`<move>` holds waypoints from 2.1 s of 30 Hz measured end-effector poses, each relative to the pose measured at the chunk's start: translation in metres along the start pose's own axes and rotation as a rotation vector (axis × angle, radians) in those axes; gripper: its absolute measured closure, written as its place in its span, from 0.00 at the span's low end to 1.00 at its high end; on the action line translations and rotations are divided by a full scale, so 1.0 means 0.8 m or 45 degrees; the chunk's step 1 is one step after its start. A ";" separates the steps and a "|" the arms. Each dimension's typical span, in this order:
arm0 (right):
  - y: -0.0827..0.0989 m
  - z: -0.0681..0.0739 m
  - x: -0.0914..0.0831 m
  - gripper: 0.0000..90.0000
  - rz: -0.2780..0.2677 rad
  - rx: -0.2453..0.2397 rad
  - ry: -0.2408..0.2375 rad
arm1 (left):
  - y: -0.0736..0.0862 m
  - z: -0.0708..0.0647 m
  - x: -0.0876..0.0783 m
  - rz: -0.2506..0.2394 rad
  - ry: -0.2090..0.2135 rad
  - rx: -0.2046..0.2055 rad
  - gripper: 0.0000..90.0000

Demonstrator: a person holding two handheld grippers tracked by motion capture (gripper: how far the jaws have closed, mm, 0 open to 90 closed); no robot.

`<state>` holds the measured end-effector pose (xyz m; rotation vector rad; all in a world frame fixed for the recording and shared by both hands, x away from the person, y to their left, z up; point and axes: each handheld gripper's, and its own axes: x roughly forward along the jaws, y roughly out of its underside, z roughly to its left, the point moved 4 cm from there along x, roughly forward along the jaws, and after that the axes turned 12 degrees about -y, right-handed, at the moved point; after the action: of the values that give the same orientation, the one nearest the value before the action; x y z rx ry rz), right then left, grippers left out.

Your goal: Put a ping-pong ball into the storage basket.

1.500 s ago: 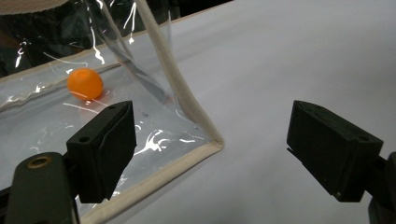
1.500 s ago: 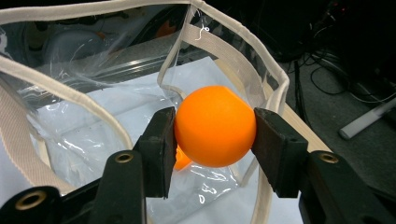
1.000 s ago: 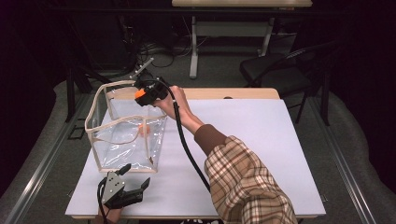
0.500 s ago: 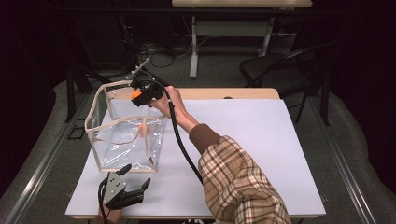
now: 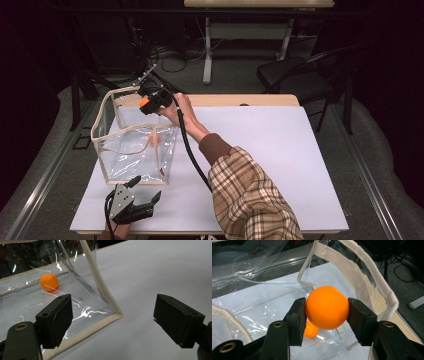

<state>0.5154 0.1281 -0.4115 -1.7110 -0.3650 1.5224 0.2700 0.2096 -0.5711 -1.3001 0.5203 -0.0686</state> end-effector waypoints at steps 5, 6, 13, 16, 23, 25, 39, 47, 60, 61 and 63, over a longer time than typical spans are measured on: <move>0.002 -0.003 0.002 0.54 0.001 0.012 0.002 | 0.000 0.000 0.000 -0.003 0.001 0.004 0.18; 0.002 -0.003 0.002 0.51 -0.003 0.015 -0.002 | 0.000 0.000 0.000 -0.004 0.001 0.001 0.18; 0.005 -0.001 -0.005 0.32 -0.032 0.052 -0.020 | -0.002 -0.002 -0.002 -0.010 0.007 0.008 0.18; 0.006 0.000 -0.021 0.22 -0.081 0.065 -0.038 | -0.002 -0.002 -0.002 -0.013 0.009 0.007 0.18; 0.015 0.004 -0.068 0.14 -0.160 0.081 -0.057 | -0.003 -0.006 0.001 -0.011 0.021 0.027 0.18; 0.022 0.006 -0.083 0.13 -0.154 0.072 -0.052 | -0.003 -0.007 0.001 -0.008 0.023 0.035 0.18; 0.082 0.003 -0.129 0.08 -0.146 0.096 -0.017 | -0.004 -0.006 -0.001 -0.015 0.000 0.039 0.18; 0.123 -0.002 -0.144 0.05 -0.138 0.125 0.014 | -0.005 -0.008 -0.001 -0.014 -0.003 0.048 0.18; 0.183 0.009 -0.153 0.02 -0.104 0.151 0.024 | -0.006 -0.007 -0.001 -0.017 -0.005 0.053 0.18; 0.187 0.010 -0.153 0.02 -0.104 0.156 0.022 | -0.006 -0.007 -0.001 -0.019 -0.005 0.052 0.18; 0.196 0.013 -0.153 0.01 -0.095 0.155 0.024 | -0.005 -0.006 -0.001 -0.018 -0.005 0.052 0.18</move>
<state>0.4323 -0.0506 -0.4374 -1.5987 -0.3167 1.4437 0.2681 0.2041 -0.5677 -1.2639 0.5043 -0.0882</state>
